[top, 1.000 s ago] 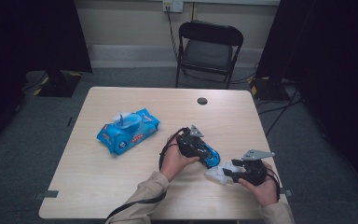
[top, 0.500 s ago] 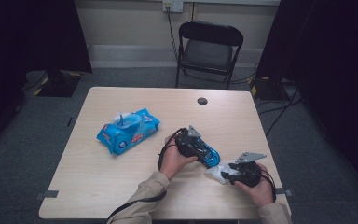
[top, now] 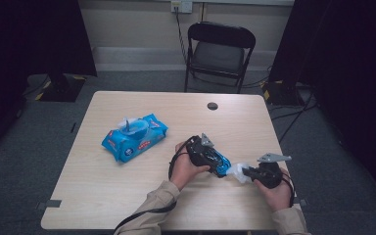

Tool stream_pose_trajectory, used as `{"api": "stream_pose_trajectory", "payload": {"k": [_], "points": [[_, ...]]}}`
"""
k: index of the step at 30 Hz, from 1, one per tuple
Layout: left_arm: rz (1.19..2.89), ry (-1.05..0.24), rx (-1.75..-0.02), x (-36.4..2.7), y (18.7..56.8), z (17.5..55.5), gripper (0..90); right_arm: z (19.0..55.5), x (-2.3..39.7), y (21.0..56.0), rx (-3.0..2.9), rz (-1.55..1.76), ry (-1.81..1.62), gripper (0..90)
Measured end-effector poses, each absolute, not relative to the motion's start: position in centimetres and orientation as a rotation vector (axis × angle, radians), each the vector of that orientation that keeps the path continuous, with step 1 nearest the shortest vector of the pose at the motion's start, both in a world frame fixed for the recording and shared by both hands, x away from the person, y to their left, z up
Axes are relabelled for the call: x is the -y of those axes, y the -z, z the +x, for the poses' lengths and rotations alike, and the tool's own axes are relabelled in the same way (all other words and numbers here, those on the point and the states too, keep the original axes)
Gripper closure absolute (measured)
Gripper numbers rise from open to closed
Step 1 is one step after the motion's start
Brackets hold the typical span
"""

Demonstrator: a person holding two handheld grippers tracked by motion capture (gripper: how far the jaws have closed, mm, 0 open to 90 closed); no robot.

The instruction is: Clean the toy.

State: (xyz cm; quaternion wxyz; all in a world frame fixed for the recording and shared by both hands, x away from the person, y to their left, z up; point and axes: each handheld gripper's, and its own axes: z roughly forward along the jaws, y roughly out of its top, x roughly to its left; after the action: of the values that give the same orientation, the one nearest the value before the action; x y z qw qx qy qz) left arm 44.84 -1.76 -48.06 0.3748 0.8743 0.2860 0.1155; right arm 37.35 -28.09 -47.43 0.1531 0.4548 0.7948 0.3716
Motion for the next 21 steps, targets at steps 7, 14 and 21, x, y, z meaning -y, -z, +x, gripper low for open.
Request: {"api": "stream_pose_trajectory", "payload": {"k": [7, 14, 21], "points": [[2.222, -0.305, -0.724, 1.9, 48.3, 44.5, 6.3, 38.6, 28.8, 47.3, -2.155, 1.378, -1.138, 82.8], [2.216, -0.317, -0.725, 2.0, 48.4, 44.4, 5.3, 39.5, 25.4, 48.9, -2.263, 1.332, -1.062, 82.5], [2.206, -0.333, -0.726, 2.1, 48.5, 44.2, 5.1, 38.9, 25.0, 49.1, -2.323, 1.309, -1.044, 82.5]]}}
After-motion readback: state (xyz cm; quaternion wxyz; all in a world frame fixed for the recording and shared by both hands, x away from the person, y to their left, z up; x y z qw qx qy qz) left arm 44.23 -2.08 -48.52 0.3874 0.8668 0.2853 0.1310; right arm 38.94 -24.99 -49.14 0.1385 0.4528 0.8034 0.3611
